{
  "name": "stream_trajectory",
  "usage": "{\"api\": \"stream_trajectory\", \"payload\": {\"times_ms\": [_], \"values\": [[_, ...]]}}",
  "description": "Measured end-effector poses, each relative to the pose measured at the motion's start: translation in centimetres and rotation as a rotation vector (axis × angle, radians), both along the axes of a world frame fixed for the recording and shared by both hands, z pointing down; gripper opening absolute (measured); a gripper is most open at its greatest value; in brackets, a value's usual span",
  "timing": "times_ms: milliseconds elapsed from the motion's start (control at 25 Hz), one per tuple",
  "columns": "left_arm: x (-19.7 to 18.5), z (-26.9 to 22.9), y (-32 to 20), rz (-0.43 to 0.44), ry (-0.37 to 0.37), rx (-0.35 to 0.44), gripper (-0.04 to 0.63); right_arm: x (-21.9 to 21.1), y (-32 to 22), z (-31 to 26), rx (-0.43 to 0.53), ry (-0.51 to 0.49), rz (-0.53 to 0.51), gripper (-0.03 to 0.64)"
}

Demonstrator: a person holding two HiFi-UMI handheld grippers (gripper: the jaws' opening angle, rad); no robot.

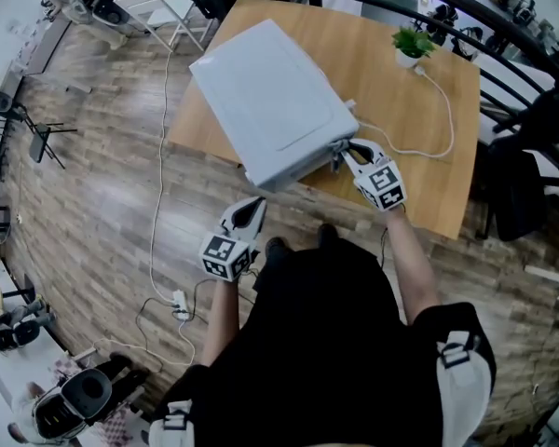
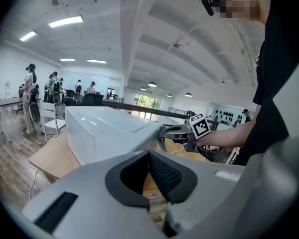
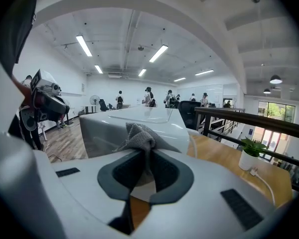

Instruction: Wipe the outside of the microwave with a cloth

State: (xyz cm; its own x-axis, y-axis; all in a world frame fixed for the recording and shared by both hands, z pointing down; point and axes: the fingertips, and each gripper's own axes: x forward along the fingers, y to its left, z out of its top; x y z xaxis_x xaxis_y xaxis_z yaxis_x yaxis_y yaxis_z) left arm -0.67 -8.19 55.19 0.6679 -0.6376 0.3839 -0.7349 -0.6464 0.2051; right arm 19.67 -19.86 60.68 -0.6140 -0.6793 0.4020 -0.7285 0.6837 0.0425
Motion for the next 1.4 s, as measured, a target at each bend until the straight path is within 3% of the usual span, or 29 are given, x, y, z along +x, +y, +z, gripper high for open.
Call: {"api": "stream_trajectory", "payload": {"times_ms": [520, 1400], "values": [[1.3, 0.3, 0.2, -0.022, 0.002, -0.006, 0.002, 3.4, -1.7, -0.3, 0.034, -0.016, 0.05, 0.034], [0.8, 0.2, 1.5, -0.093, -0.016, -0.019, 0.002, 3.5, -1.9, 5.5, -0.095, 0.023, 0.036, 0.034]]}}
